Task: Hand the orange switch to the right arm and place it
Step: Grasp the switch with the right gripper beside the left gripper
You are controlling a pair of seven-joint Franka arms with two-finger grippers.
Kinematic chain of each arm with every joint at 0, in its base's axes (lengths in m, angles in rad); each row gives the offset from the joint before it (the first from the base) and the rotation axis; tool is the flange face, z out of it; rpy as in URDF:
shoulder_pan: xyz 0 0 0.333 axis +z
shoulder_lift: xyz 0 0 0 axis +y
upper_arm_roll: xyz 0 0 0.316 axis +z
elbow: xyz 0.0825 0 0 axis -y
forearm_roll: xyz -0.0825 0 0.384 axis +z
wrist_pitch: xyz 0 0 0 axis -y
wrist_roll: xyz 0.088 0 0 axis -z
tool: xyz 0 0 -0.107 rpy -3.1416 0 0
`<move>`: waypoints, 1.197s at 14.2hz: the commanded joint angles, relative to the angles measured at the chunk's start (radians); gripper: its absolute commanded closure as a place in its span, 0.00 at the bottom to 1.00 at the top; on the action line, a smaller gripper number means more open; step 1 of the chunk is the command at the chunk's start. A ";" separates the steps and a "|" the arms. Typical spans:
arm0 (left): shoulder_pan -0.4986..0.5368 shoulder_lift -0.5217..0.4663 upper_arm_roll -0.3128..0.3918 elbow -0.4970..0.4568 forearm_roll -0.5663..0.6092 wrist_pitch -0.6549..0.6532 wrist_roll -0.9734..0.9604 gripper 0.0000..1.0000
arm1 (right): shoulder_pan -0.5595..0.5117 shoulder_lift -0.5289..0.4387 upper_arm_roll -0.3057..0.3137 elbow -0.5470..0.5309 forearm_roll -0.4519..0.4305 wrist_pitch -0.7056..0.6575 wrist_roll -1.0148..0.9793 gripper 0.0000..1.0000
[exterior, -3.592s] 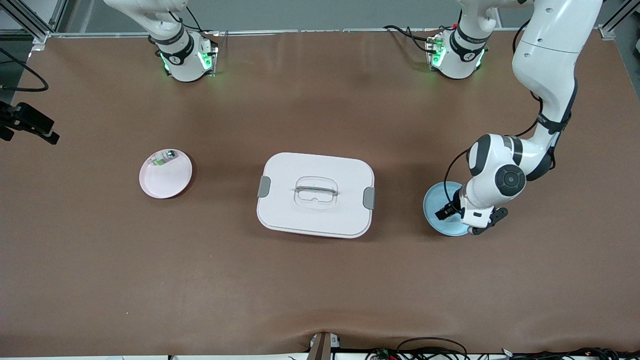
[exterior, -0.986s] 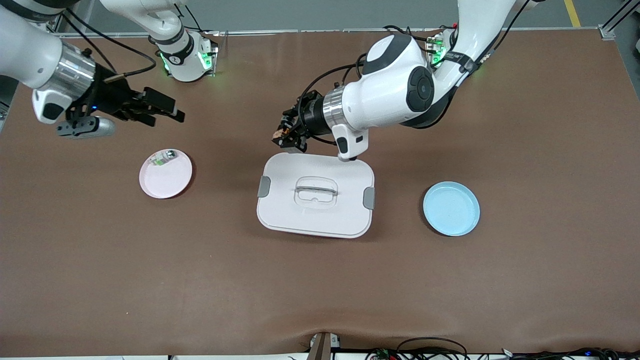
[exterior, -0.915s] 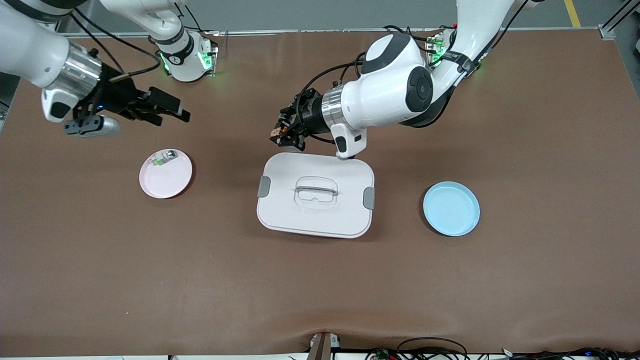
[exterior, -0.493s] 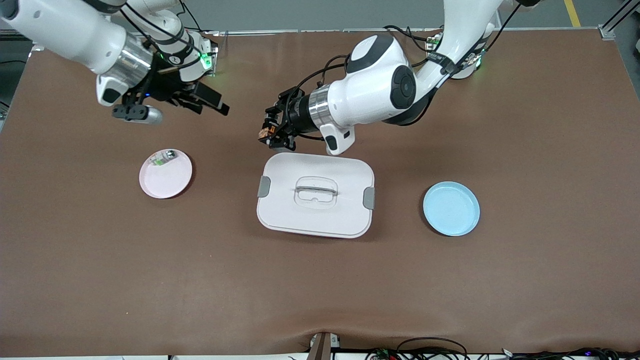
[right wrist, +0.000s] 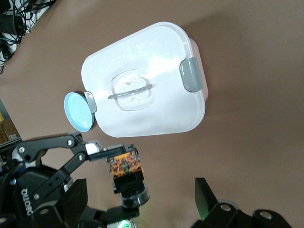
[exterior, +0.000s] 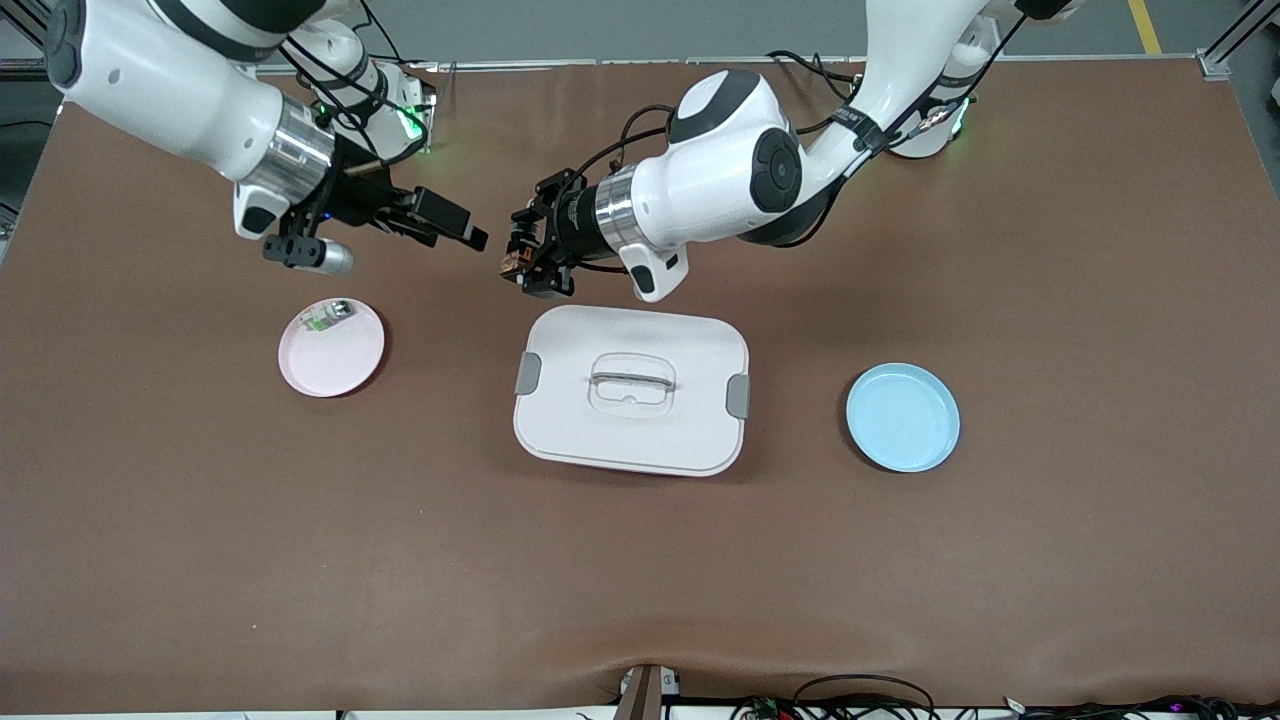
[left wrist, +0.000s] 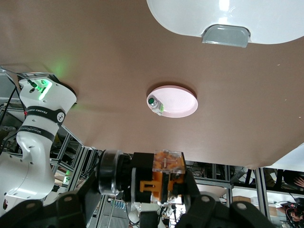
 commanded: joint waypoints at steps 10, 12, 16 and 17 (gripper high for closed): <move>-0.015 0.012 0.000 0.026 -0.022 0.021 -0.021 1.00 | 0.064 0.055 -0.007 0.019 0.121 -0.018 -0.112 0.00; -0.015 0.012 0.000 0.026 -0.022 0.024 -0.021 1.00 | 0.067 0.057 -0.007 0.018 0.113 -0.034 -0.166 0.00; -0.014 0.004 0.000 0.026 -0.022 0.024 -0.024 1.00 | 0.064 0.058 -0.008 0.001 0.107 -0.035 -0.260 0.00; -0.014 0.003 0.000 0.027 -0.022 0.024 -0.030 1.00 | 0.059 0.061 -0.008 0.001 0.107 -0.035 -0.264 0.00</move>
